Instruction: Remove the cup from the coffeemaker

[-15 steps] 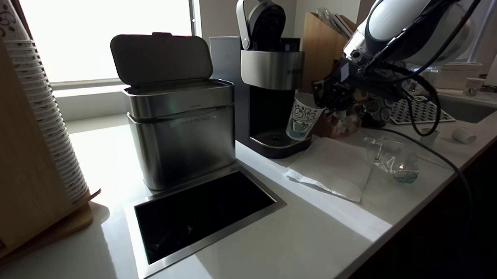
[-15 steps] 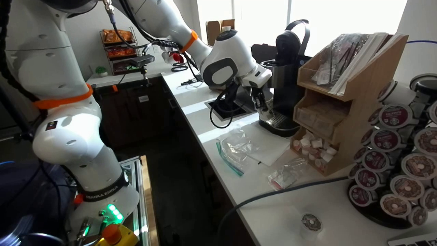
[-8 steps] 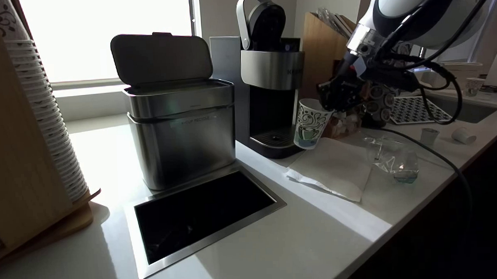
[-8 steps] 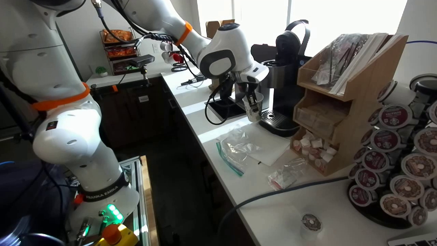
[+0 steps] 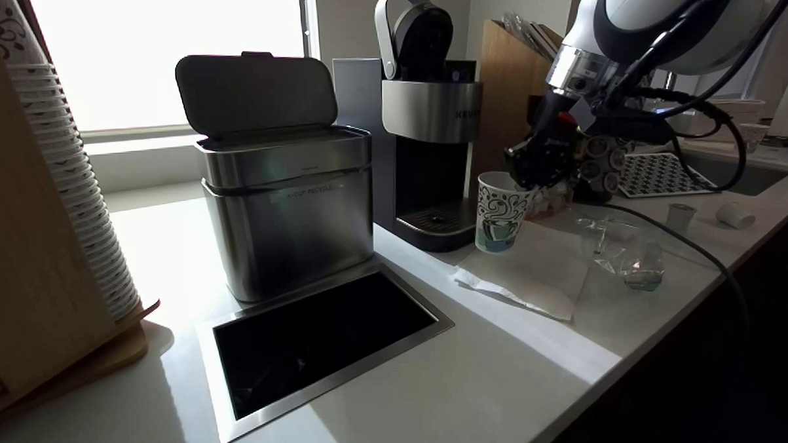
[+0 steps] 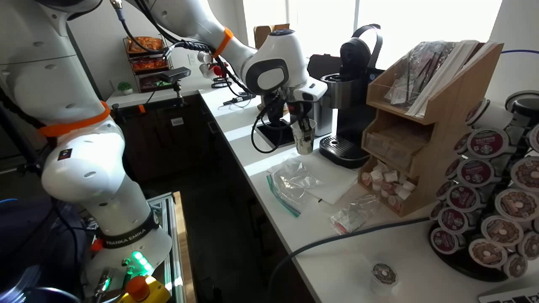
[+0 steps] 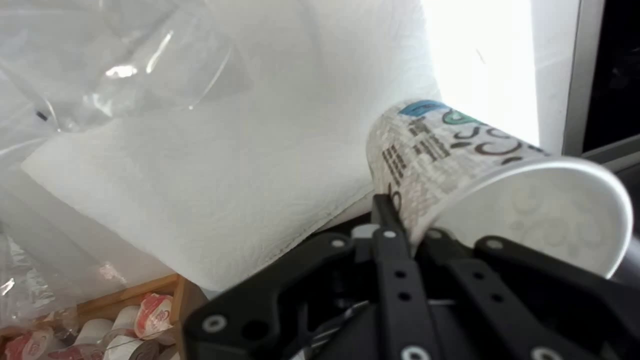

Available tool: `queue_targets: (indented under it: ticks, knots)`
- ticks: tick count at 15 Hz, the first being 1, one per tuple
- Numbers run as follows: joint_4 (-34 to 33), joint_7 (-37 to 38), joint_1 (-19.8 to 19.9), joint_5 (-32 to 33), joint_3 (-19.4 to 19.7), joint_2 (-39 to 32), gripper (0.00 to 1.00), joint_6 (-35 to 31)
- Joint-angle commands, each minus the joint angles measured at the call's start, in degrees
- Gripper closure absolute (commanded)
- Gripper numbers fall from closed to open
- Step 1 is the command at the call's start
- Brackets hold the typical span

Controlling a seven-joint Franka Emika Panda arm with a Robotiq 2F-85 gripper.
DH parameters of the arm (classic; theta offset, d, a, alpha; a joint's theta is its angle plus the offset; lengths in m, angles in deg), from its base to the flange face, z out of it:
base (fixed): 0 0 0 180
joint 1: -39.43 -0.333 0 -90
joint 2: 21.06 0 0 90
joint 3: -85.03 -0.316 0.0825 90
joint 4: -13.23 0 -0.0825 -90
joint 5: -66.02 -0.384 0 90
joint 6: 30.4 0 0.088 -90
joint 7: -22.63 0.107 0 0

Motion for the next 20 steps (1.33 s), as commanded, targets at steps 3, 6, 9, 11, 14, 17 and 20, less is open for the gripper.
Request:
queue_targets:
  ticks: [3, 6, 9, 11, 14, 17, 20]
  knots:
    - [0.70, -0.38, -1.12, 4.94, -0.36, -0.39, 1.00, 0.91]
    - [0.46, -0.66, -1.41, 6.64, -0.61, -1.30, 1.00, 1.17]
    - [-0.07, -1.59, -1.81, 5.77, -0.76, -2.53, 1.00, 1.75]
    - [-0.47, -1.87, -1.99, 5.51, -0.77, -3.37, 1.00, 2.32]
    - [-0.96, -1.91, -2.20, 6.02, -0.71, -4.44, 1.00, 3.00]
    - [-1.48, -1.41, -2.30, 6.81, -0.57, -5.00, 0.72, 3.54]
    - [-1.37, -1.75, -2.34, 6.43, -0.63, -4.70, 0.52, 3.63]
